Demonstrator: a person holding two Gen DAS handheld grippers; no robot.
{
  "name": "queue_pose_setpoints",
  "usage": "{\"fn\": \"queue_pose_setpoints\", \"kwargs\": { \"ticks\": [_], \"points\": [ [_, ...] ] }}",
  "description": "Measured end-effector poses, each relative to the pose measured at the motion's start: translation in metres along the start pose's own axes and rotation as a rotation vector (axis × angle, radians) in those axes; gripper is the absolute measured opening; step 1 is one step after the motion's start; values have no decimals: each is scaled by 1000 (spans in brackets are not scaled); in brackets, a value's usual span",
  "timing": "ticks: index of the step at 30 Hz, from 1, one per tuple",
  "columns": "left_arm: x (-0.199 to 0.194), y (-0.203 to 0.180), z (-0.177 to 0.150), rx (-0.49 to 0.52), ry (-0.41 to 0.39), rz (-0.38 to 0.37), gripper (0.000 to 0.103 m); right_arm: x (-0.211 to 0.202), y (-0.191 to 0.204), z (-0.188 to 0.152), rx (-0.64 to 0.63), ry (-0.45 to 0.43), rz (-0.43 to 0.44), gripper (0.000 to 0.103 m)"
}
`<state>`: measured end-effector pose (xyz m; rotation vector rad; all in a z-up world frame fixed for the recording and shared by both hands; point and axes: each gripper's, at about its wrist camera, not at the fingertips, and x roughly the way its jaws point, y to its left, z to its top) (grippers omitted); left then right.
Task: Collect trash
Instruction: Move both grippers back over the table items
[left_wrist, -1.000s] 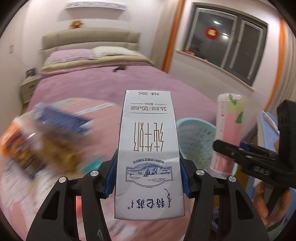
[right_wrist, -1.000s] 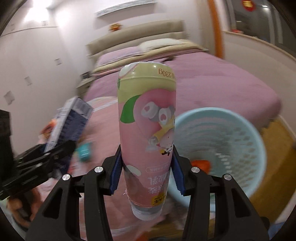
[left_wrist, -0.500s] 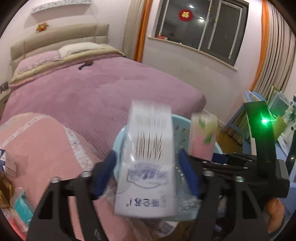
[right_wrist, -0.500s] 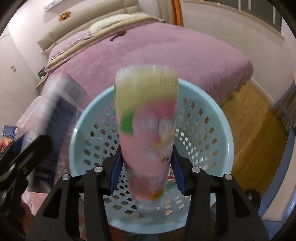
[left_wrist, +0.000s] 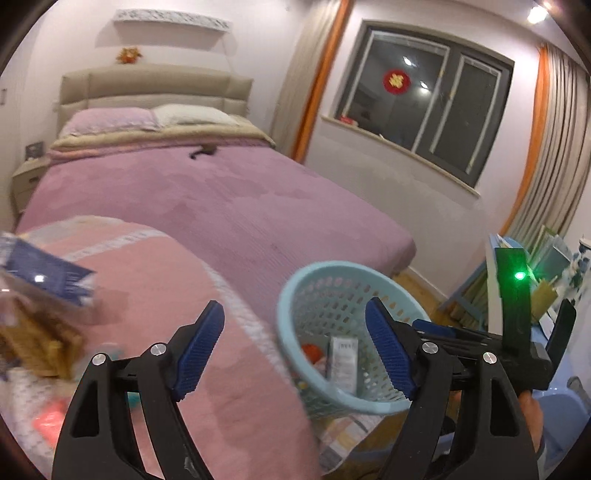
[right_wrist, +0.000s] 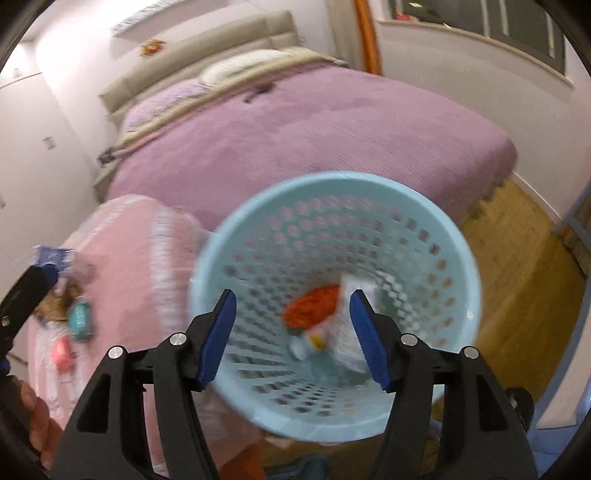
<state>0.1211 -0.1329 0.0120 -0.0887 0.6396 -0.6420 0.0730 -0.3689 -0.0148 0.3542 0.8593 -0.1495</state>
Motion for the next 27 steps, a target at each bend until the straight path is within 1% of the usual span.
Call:
{"fn": "queue_pose_setpoints", "kwargs": {
  "ticks": [2, 4, 7, 12, 15, 17, 18, 20, 22, 23, 25, 26, 27],
  "points": [
    [-18, 7, 0, 1, -27, 29, 77, -10, 21, 0, -25, -33, 46, 60],
    [-41, 21, -1, -3, -63, 80, 77, -18, 46, -3, -66, -70, 111, 60],
    [-70, 43, -3, -21, -99, 148, 77, -23, 83, -8, -129, -107, 162, 60],
    [-115, 86, -7, -56, -139, 287, 77, -17, 129, -17, -186, -103, 245, 60],
    [-137, 117, -11, -83, -152, 354, 77, -9, 153, -19, -208, -95, 288, 60],
    [-143, 134, -9, -82, -145, 392, 77, -3, 165, -24, -228, -101, 300, 60],
    [-143, 146, -8, -66, -131, 422, 77, 2, 172, -27, -241, -109, 300, 60],
    [-142, 162, -6, -26, -96, 455, 77, 10, 184, -37, -274, -124, 282, 60],
    [-137, 184, -4, -12, -52, 492, 77, 23, 197, -45, -296, -121, 263, 60],
    [-133, 194, -2, -11, -27, 500, 76, 29, 202, -48, -296, -106, 268, 60],
    [-129, 211, -3, -19, -6, 499, 75, 38, 209, -52, -296, -81, 279, 60],
    [-127, 215, -2, -19, -1, 497, 75, 39, 213, -52, -314, -83, 255, 60],
    [-124, 220, 0, -28, 5, 480, 72, 37, 215, -52, -330, -103, 243, 60]
  ]
}}
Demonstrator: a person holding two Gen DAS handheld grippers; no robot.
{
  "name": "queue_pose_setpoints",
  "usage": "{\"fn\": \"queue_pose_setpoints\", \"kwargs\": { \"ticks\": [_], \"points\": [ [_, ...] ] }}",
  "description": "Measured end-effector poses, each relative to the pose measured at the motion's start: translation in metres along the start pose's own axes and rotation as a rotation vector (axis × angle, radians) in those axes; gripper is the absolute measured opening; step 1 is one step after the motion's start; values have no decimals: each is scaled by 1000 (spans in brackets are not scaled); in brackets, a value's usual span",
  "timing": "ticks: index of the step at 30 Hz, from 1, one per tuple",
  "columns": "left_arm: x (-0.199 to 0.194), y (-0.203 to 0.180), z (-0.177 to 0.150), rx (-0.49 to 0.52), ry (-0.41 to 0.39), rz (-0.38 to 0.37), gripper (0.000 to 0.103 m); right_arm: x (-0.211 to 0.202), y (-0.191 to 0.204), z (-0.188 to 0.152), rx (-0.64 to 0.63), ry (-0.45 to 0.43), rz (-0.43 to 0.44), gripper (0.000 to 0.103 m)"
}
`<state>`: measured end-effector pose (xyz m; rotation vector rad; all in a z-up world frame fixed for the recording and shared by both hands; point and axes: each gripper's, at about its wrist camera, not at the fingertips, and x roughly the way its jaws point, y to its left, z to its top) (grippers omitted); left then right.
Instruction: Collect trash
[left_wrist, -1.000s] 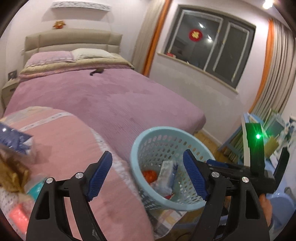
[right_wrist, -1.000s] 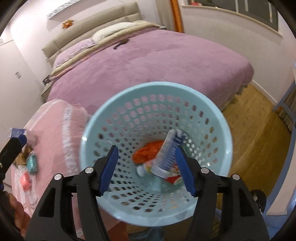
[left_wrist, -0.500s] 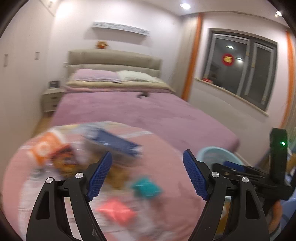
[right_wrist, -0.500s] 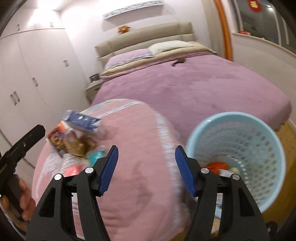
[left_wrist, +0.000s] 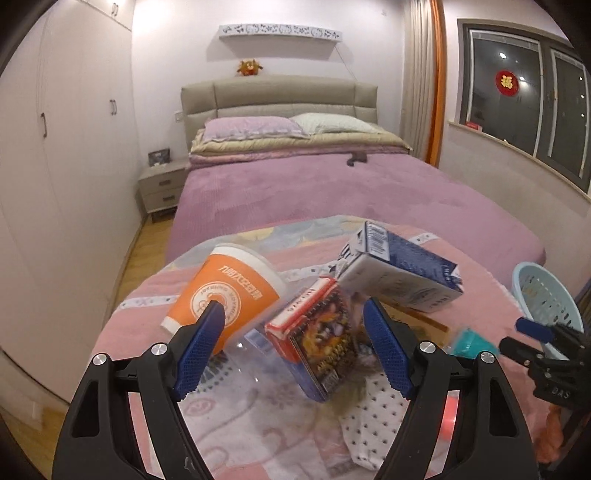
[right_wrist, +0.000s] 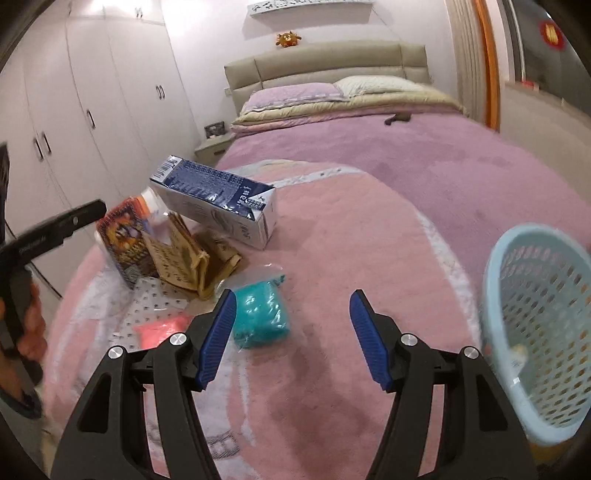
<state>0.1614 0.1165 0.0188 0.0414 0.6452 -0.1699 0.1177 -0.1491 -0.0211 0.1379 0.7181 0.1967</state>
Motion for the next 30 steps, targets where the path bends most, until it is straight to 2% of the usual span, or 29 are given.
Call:
{"fn": "queue_pose_setpoints", "kwargs": {
  "ticks": [2, 4, 7, 9, 14, 22, 25, 28, 29, 30],
  "points": [
    [6, 6, 2, -30, 11, -42, 69, -2, 1, 0, -10, -15, 8, 60],
    [14, 11, 5, -53, 31, -59, 68, 3, 1, -2, -6, 6, -1, 60],
    [26, 6, 6, -50, 65, -65, 51, 2, 3, -3, -17, -2, -3, 60],
    [28, 5, 4, -51, 77, -85, 36, 1, 4, -3, -24, -8, -5, 60],
    [13, 6, -7, -57, 77, -102, 25, 2, 4, -3, -28, -1, -10, 60],
    [-28, 6, -50, -85, 54, -110, 25, 2, 6, -3, -34, -2, -10, 60],
    [-34, 6, -68, -104, 63, -123, 25, 3, 7, -3, -37, 1, -14, 60],
    [-31, 10, -71, -112, 63, -99, 25, 5, 8, -2, -41, 10, -18, 60],
    [-29, 14, -69, -117, 59, -94, 32, 5, 8, -2, -43, 11, -19, 60],
    [-27, 19, -63, -135, 51, -92, 45, 6, 9, -3, -46, 12, -20, 60]
  ]
}}
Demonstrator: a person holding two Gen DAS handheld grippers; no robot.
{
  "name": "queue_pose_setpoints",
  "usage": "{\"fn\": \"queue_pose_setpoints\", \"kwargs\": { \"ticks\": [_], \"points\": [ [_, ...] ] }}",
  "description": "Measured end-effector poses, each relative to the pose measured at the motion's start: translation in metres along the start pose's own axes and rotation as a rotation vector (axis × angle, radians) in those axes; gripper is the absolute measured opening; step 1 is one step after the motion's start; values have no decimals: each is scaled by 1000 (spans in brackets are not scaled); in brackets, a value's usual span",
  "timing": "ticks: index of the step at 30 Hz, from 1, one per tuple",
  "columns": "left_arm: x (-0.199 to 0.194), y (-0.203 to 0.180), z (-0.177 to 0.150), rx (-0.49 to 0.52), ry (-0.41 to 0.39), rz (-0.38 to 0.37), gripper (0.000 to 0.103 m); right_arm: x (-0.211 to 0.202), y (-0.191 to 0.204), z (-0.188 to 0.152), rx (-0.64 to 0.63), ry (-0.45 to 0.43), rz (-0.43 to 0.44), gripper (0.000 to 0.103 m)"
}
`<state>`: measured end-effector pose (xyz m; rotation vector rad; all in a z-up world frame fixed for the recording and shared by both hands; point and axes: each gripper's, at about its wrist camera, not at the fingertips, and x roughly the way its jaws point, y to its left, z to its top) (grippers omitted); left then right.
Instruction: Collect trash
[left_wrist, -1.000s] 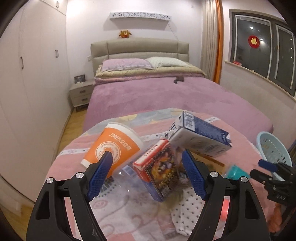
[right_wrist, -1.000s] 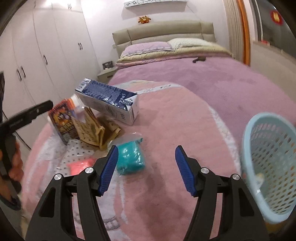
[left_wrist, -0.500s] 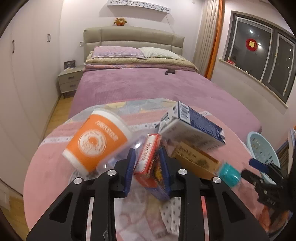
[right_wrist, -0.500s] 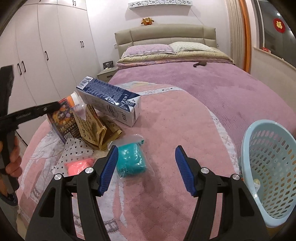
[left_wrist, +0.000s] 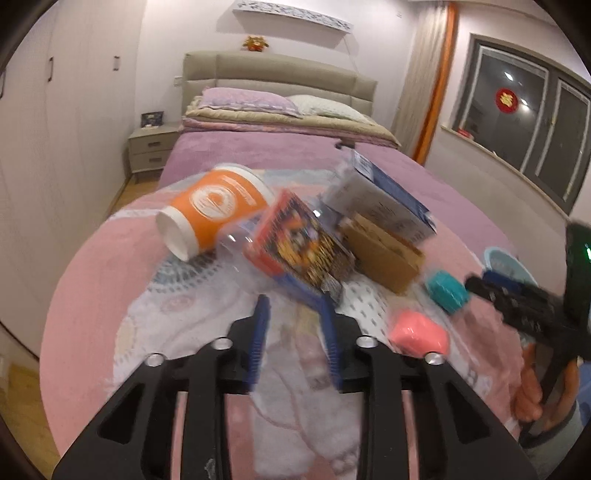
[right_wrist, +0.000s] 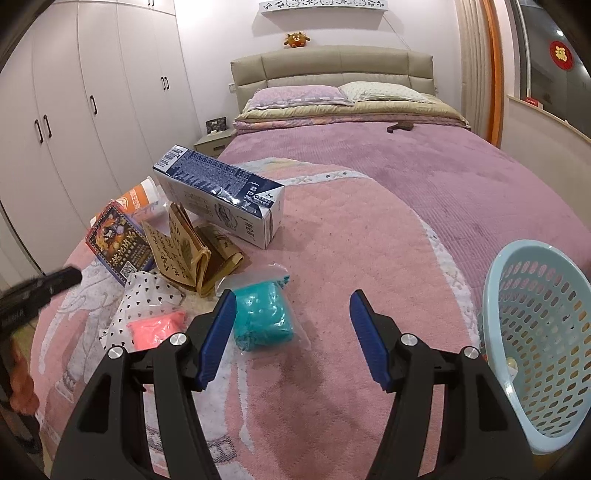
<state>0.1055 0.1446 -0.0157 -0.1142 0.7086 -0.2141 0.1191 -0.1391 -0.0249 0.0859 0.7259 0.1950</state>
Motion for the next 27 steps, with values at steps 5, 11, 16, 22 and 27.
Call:
{"fn": "queue_pose_setpoints", "kwargs": {
  "ticks": [5, 11, 16, 22, 27],
  "points": [
    [12, 8, 30, -5, -34, 19, 54, 3, 3, -1, -17, 6, -11, 60],
    [33, 11, 40, -18, 17, -33, 23, 4, 6, -2, -32, 8, -15, 60],
    [14, 6, 16, -19, 26, -31, 23, 6, 6, -2, -28, 16, -10, 60],
    [-6, 3, -17, -41, 66, -81, 23, 4, 5, -2, -25, 6, -18, 60],
    [-8, -20, -42, 31, 165, -209, 39, 1, 8, -4, -40, -3, -24, 61]
  ]
}}
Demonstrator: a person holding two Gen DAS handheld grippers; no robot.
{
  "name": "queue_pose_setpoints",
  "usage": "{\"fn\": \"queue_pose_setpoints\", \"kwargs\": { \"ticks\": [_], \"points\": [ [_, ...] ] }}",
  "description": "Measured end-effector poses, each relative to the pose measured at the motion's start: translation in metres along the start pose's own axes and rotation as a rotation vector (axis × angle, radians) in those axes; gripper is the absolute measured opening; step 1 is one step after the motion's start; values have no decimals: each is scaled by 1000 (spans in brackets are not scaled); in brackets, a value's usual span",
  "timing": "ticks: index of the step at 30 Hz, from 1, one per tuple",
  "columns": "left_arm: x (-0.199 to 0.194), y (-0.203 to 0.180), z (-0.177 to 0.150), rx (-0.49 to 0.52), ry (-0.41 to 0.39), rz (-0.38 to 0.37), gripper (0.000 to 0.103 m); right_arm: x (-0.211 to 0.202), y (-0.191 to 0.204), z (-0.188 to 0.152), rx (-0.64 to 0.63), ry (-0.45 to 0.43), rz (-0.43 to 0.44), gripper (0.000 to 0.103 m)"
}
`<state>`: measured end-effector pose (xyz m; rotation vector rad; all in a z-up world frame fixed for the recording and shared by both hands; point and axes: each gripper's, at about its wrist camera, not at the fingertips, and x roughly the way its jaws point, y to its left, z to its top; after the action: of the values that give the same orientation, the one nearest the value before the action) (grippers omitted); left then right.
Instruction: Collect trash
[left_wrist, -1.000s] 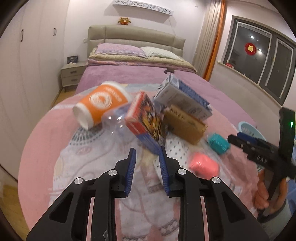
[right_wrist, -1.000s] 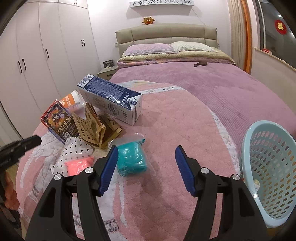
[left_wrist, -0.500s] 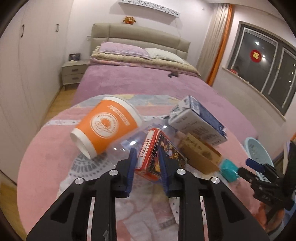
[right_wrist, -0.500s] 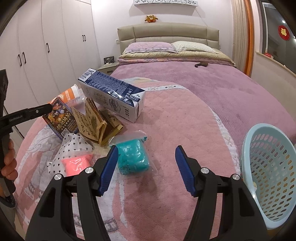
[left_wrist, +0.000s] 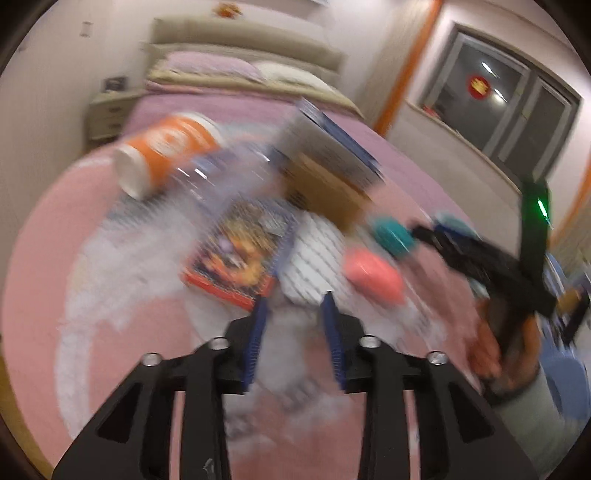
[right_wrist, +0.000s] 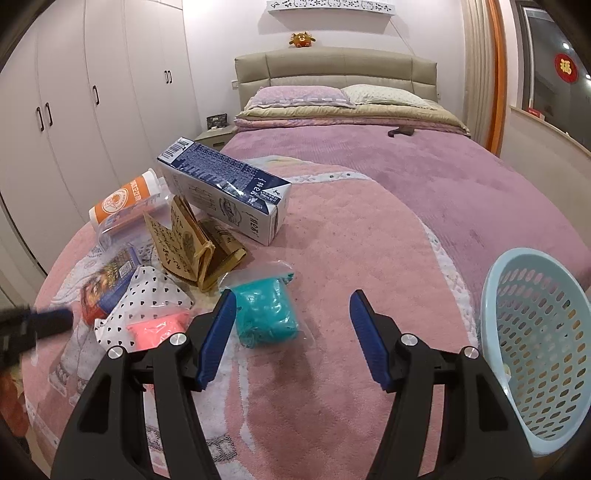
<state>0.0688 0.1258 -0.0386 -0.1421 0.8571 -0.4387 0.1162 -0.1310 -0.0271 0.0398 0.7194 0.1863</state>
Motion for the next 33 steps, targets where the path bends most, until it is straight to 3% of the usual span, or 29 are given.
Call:
{"fn": "queue_pose_setpoints", "kwargs": {
  "ticks": [4, 5, 7, 12, 15, 22, 24, 28, 30, 33],
  "points": [
    [-7, -8, -1, 65, -39, 75, 50, 0, 0, 0, -1, 5, -2, 61],
    [-8, -7, 2, 65, -56, 104, 63, 0, 0, 0, -2, 6, -1, 62],
    [-7, 3, 12, 45, -88, 181, 74, 1, 0, 0, -2, 11, 1, 62],
    [24, 23, 29, 43, -8, 227, 75, 2, -1, 1, -1, 15, 16, 66],
    [41, 30, 31, 38, 50, 211, 75, 3, 1, 1, -14, 26, 35, 72],
    [60, 35, 41, 42, 56, 241, 75, 13, 14, 1, -75, 67, 2, 72],
    [63, 33, 43, 43, 53, 245, 69, 17, 16, 0, -81, 84, -19, 71],
    [59, 30, 41, 24, 37, 242, 67, 17, 20, -1, -103, 85, -7, 56],
    [55, 30, 38, 3, 22, 236, 67, 18, 22, -2, -117, 95, 8, 43],
    [44, 33, 35, -30, -8, 225, 67, 20, 25, -3, -130, 112, 23, 36]
  ]
}}
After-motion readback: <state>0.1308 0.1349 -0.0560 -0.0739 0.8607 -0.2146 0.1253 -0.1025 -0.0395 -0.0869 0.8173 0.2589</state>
